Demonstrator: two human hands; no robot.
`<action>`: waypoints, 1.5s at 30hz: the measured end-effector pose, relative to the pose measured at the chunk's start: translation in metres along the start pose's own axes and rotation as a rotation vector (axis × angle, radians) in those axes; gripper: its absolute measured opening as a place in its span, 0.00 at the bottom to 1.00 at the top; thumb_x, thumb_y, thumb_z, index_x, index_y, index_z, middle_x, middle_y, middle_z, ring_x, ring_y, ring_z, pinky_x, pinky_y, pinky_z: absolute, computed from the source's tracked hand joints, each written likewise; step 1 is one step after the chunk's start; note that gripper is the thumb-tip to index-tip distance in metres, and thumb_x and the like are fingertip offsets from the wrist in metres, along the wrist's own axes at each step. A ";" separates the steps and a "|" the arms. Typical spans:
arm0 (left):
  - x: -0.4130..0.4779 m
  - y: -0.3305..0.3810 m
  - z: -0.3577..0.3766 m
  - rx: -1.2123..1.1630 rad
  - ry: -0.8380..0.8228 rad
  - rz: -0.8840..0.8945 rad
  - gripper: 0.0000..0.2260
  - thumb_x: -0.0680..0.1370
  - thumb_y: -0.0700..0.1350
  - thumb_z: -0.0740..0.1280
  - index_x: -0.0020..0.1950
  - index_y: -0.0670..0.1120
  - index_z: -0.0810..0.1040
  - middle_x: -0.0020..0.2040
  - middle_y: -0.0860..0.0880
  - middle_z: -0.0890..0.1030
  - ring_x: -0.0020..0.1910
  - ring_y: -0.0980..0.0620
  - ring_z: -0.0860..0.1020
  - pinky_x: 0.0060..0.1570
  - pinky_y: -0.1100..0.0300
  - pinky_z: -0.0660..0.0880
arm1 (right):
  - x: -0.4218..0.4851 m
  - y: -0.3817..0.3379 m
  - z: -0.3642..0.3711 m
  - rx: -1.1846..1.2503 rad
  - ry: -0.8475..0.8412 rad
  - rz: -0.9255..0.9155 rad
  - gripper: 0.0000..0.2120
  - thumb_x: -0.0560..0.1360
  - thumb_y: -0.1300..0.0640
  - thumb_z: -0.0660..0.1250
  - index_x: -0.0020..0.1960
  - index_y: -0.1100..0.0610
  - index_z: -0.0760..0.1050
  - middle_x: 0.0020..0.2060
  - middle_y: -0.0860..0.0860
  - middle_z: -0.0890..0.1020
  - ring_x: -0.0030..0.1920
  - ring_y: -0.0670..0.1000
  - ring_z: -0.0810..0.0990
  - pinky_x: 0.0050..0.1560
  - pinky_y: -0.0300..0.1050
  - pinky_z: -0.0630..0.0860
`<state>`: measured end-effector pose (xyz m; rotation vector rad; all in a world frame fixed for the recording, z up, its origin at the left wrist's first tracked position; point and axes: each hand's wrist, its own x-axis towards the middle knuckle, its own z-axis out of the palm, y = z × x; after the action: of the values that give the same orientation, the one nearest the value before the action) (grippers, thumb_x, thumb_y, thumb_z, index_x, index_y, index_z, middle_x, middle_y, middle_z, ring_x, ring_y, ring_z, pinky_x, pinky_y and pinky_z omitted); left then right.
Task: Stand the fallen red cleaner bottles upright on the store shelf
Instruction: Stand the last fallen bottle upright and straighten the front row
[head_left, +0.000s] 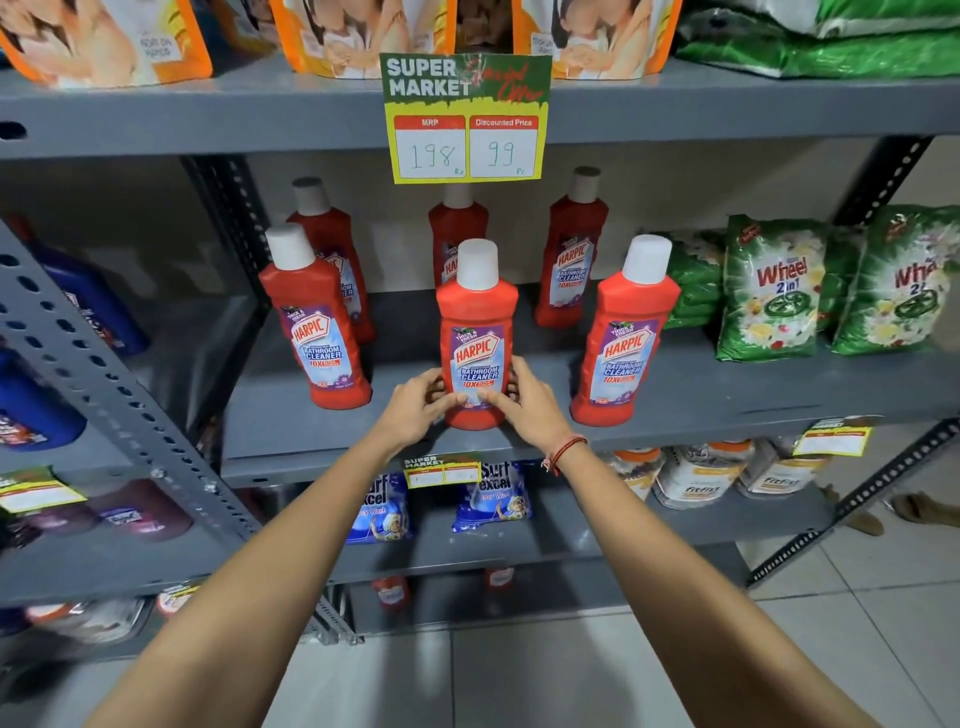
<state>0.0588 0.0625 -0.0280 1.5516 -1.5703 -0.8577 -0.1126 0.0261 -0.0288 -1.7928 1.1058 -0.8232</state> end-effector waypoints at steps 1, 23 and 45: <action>-0.002 0.001 0.000 0.010 0.015 0.001 0.19 0.75 0.44 0.67 0.65 0.40 0.71 0.60 0.43 0.79 0.57 0.51 0.78 0.55 0.64 0.74 | -0.003 -0.001 0.002 -0.004 0.041 -0.004 0.25 0.74 0.57 0.69 0.68 0.60 0.64 0.63 0.59 0.77 0.62 0.56 0.77 0.61 0.45 0.74; -0.022 -0.087 -0.122 -0.043 0.329 -0.134 0.21 0.76 0.51 0.66 0.67 0.52 0.65 0.64 0.50 0.74 0.62 0.51 0.73 0.50 0.67 0.74 | 0.068 -0.064 0.139 -0.083 -0.209 -0.002 0.39 0.74 0.54 0.70 0.75 0.63 0.51 0.74 0.60 0.61 0.74 0.58 0.61 0.74 0.52 0.59; -0.063 -0.068 -0.105 -0.028 0.371 -0.139 0.18 0.75 0.49 0.66 0.63 0.44 0.71 0.53 0.48 0.80 0.41 0.55 0.78 0.32 0.74 0.74 | 0.034 -0.053 0.143 0.053 -0.274 -0.031 0.24 0.77 0.58 0.65 0.69 0.60 0.62 0.64 0.60 0.76 0.63 0.57 0.77 0.65 0.53 0.74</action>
<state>0.1827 0.1273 -0.0390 1.7012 -1.1920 -0.6173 0.0405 0.0541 -0.0375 -1.8186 0.8724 -0.5966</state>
